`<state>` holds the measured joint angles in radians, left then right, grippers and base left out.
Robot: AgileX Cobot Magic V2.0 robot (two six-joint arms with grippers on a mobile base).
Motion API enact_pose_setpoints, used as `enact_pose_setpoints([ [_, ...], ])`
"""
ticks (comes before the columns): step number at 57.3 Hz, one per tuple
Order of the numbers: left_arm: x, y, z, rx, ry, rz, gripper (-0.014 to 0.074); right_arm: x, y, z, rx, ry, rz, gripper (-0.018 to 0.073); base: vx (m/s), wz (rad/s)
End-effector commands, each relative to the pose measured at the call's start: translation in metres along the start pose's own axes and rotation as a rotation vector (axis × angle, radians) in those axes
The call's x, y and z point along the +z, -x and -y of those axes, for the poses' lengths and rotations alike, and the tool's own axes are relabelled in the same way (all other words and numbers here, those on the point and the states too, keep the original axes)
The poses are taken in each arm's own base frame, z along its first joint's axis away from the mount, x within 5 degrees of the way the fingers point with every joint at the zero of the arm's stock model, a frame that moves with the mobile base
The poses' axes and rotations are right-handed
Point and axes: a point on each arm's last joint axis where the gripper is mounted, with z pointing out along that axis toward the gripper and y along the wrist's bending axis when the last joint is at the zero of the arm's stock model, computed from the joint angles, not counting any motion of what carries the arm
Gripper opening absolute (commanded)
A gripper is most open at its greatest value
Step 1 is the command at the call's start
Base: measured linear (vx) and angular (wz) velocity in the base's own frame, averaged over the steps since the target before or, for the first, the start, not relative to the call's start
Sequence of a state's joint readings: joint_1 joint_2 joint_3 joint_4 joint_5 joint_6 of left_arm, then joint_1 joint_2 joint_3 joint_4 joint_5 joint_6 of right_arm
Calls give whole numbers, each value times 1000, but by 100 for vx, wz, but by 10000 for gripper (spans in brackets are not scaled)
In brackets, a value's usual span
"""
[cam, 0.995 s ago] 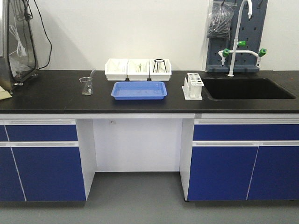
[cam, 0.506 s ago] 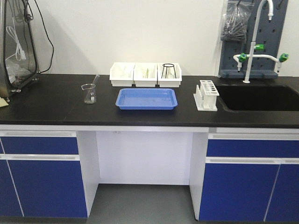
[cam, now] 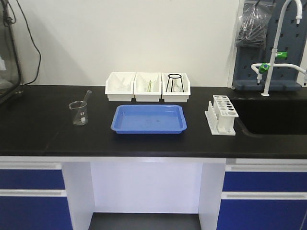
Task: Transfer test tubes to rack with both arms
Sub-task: 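Drive the base forward up to the bench, then lower the left gripper around the glass test tube in the beaker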
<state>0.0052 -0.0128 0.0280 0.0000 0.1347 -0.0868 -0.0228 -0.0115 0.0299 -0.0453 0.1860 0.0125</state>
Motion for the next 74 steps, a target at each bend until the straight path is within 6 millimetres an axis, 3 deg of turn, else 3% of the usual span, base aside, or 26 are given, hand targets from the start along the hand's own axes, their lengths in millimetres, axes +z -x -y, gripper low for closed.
enact_pose_setpoints([
  [1,-3,17,1,1,-11,120,-4,0,3,0,-6,1,76,-8,44,-6],
  [74,-3,17,1,1,-11,120,-4,0,3,0,-6,1,76,-8,40,-3],
])
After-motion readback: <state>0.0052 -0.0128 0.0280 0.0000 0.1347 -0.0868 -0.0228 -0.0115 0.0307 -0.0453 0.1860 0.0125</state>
